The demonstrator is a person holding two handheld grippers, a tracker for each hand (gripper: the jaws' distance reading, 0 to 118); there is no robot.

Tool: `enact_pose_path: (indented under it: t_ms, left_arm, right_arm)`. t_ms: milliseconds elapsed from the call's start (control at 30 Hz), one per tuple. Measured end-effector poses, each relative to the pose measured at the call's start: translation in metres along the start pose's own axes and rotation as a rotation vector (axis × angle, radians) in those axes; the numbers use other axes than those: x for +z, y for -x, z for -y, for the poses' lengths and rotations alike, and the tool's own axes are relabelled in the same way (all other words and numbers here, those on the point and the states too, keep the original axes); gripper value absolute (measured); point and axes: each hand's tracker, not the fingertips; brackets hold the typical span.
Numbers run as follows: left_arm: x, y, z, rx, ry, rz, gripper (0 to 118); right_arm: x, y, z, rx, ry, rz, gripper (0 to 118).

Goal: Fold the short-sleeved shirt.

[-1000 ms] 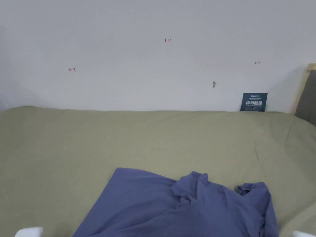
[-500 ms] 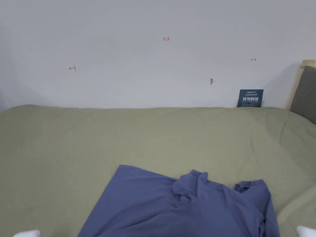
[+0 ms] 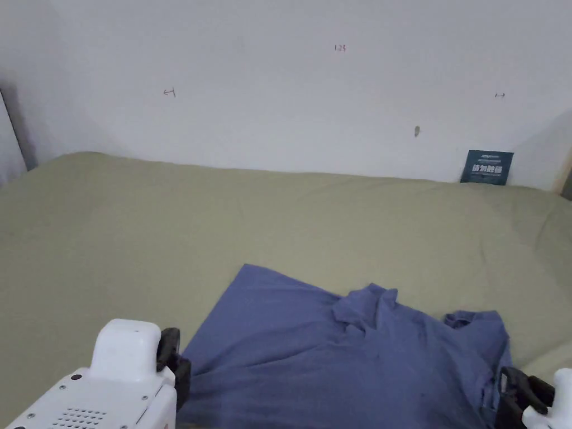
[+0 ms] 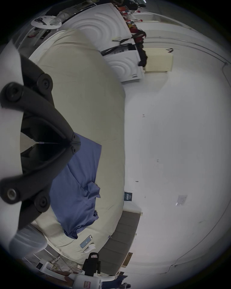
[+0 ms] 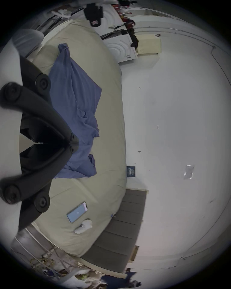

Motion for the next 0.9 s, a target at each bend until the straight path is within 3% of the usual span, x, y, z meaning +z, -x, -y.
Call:
enact_pose_path:
  t_ms: [100,533,767,800,833,867,900]
  left_arm:
    - [0.008,-0.002,0.001,0.006,-0.026,0.002,0]
    - [-0.006,0.019,0.004,0.017,0.016,-0.03,0]
    - [-0.069,0.075,0.035,0.102,0.339,-0.06,1]
    - [-0.078,0.084,0.04,0.137,0.383,-0.045,15]
    - [-0.091,0.094,0.046,0.162,0.459,-0.034,45]
    - [-0.104,0.101,0.051,0.17,0.528,-0.018,86]
    - [-0.116,0.106,0.059,0.167,0.585,-0.011,117]
  right_arm:
    - [0.007,0.009,0.004,0.036,-0.028,0.014,2]
    - [0.005,0.026,0.009,0.062,-0.05,-0.006,2]
    - [-0.012,0.035,0.031,0.044,0.057,-0.061,2]
    - [-0.015,0.037,0.035,0.043,0.067,-0.054,2]
    - [-0.018,0.037,0.04,0.042,0.076,-0.06,2]
    - [-0.021,0.038,0.044,0.045,0.101,-0.065,2]
    - [-0.023,0.039,0.047,0.045,0.117,-0.06,2]
